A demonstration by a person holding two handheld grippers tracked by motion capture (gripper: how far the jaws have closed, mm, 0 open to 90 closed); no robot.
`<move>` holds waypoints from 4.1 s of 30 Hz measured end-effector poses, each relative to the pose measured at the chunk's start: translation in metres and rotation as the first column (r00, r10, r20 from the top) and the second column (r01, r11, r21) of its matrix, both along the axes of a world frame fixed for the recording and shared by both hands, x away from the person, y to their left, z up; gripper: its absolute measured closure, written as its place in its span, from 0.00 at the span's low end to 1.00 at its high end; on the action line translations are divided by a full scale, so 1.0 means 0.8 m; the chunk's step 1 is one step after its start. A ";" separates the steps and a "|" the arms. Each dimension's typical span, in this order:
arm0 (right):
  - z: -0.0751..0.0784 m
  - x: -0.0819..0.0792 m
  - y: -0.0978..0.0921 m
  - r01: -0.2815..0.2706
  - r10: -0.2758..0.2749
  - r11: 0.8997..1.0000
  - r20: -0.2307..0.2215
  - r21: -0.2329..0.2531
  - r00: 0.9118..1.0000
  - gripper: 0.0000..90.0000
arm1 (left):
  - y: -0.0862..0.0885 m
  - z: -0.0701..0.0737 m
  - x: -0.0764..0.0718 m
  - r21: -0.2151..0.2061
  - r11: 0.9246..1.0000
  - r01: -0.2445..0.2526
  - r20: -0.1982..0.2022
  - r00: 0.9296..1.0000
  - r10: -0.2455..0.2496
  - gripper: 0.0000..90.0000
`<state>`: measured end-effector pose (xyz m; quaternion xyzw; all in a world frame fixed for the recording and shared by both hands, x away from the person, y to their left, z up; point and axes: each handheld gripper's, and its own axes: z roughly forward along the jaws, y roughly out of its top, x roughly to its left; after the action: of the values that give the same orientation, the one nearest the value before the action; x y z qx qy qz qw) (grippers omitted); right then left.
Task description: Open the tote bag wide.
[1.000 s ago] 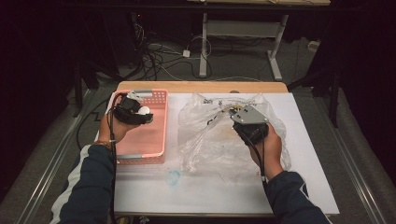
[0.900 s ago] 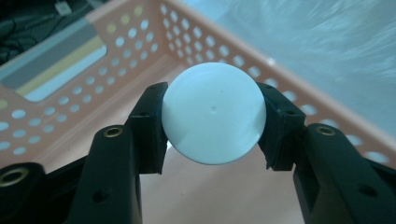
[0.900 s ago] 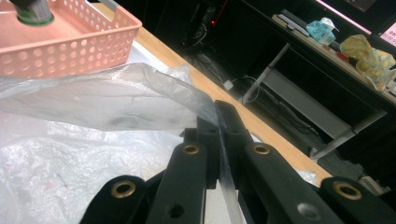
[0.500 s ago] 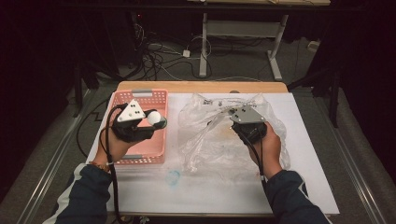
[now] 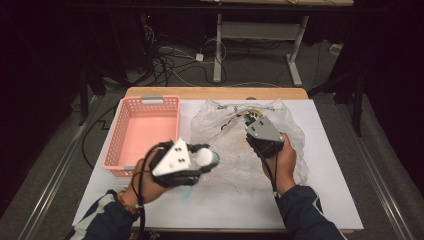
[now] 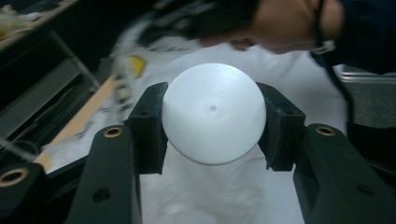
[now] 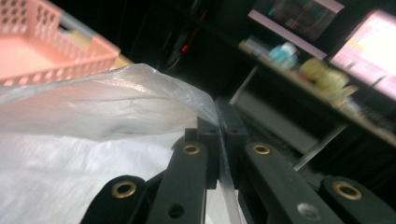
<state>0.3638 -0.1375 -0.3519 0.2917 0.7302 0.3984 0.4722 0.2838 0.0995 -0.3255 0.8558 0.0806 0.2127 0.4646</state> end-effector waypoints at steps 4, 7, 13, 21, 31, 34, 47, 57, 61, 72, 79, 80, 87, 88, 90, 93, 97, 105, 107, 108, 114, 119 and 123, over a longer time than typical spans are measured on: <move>0.000 -0.009 0.001 0.000 -0.001 1.000 0.075 0.022 0.997 1.00 | -0.049 -0.023 -0.015 0.034 0.999 0.037 -0.003 0.999 -0.037 0.54; -0.002 -0.012 0.001 -0.004 0.000 0.999 0.078 0.048 0.997 1.00 | -0.079 -0.041 -0.013 0.040 0.999 0.022 -0.002 1.000 -0.022 0.54; -0.002 -0.012 -0.006 -0.009 0.003 0.995 0.063 0.096 0.998 1.00 | -0.107 -0.076 0.014 0.066 0.995 -0.081 -0.019 0.996 0.082 0.54; -0.004 -0.007 -0.003 -0.020 0.018 0.996 0.029 0.084 0.999 1.00 | -0.125 -0.094 0.040 0.114 0.987 -0.112 -0.027 0.993 0.116 0.54; -0.006 -0.005 -0.002 -0.034 0.035 0.996 -0.014 0.077 0.999 1.00 | -0.149 -0.128 0.081 0.175 0.962 -0.208 -0.045 0.975 0.218 0.54; -0.006 -0.004 -0.004 -0.033 0.035 0.996 -0.024 0.080 0.999 1.00 | -0.152 -0.139 0.093 0.183 0.952 -0.244 -0.067 0.963 0.259 0.54; -0.009 0.008 -0.007 -0.034 0.040 0.997 -0.079 0.071 0.996 1.00 | -0.152 -0.157 0.119 0.135 0.939 -0.317 -0.121 0.935 0.333 0.49; -0.005 0.019 -0.013 -0.012 0.021 0.996 -0.102 0.086 0.995 1.00 | -0.129 -0.131 0.096 0.125 0.959 -0.254 -0.098 0.959 0.267 0.40; -0.004 0.020 -0.013 -0.006 0.014 0.996 -0.101 0.084 0.995 1.00 | -0.112 -0.116 0.080 0.102 0.972 -0.210 -0.093 0.971 0.219 0.40; -0.004 0.017 -0.010 -0.015 0.022 0.997 -0.100 0.070 0.995 1.00 | -0.074 -0.077 0.029 -0.005 0.989 -0.147 -0.010 0.989 0.147 0.40; -0.006 0.014 -0.010 -0.019 0.026 0.997 -0.104 0.069 0.994 1.00 | -0.032 -0.056 0.009 -0.052 0.988 -0.149 0.058 0.987 0.151 0.33; -0.006 0.014 -0.010 -0.019 0.026 0.997 -0.104 0.069 0.994 1.00 | -0.025 -0.055 0.009 -0.057 0.986 -0.154 0.060 0.986 0.157 0.33; -0.009 0.016 -0.014 -0.014 0.022 0.997 -0.112 0.071 0.993 1.00 | 0.014 -0.076 0.021 -0.041 0.966 -0.256 0.105 0.960 0.259 0.21; -0.009 0.016 -0.015 -0.011 0.019 0.997 -0.111 0.070 0.994 1.00 | 0.014 -0.081 0.023 -0.026 0.965 -0.260 0.105 0.960 0.261 0.18; -0.008 0.016 -0.016 -0.011 0.019 0.997 -0.110 0.072 0.994 1.00 | 0.014 -0.092 0.026 0.012 0.967 -0.255 0.109 0.961 0.252 0.18; -0.007 0.016 -0.018 -0.008 0.015 0.997 -0.111 0.072 0.994 1.00 | 0.012 -0.106 0.031 0.051 0.966 -0.255 0.087 0.964 0.250 0.18; -0.004 0.016 -0.021 -0.012 0.019 0.997 -0.106 0.072 0.994 1.00 | 0.010 -0.110 0.045 0.099 0.951 -0.294 0.079 0.955 0.287 0.18; -0.001 0.018 -0.023 -0.026 0.036 0.996 -0.116 0.086 0.993 1.00 | -0.008 -0.120 0.082 0.191 0.903 -0.385 0.015 0.921 0.390 0.22; -0.001 0.019 -0.024 -0.030 0.041 0.995 -0.122 0.090 0.992 1.00 | -0.013 -0.123 0.087 0.202 0.902 -0.382 -0.012 0.920 0.392 0.33; 0.000 0.020 -0.024 -0.033 0.045 0.995 -0.127 0.094 0.991 1.00 | -0.016 -0.123 0.088 0.216 0.897 -0.385 -0.003 0.919 0.395 0.41; 0.003 0.018 -0.026 -0.041 0.052 0.995 -0.123 0.090 0.991 1.00 | -0.013 -0.111 0.085 0.185 0.891 -0.414 0.014 0.908 0.419 0.85; 0.004 0.018 -0.028 -0.049 0.061 0.994 -0.134 0.095 0.989 1.00 | 0.004 -0.100 0.085 0.112 0.913 -0.393 -0.039 0.916 0.400 0.96; 0.001 0.013 -0.029 -0.095 0.109 0.991 -0.156 0.094 0.982 0.82 | 0.007 -0.095 0.081 0.091 0.920 -0.382 -0.050 0.921 0.387 0.97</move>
<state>0.3745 -0.1604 -0.3514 0.3048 0.7621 0.4283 0.3778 0.3482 0.1053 -0.4019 0.8478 0.2538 0.2742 0.3763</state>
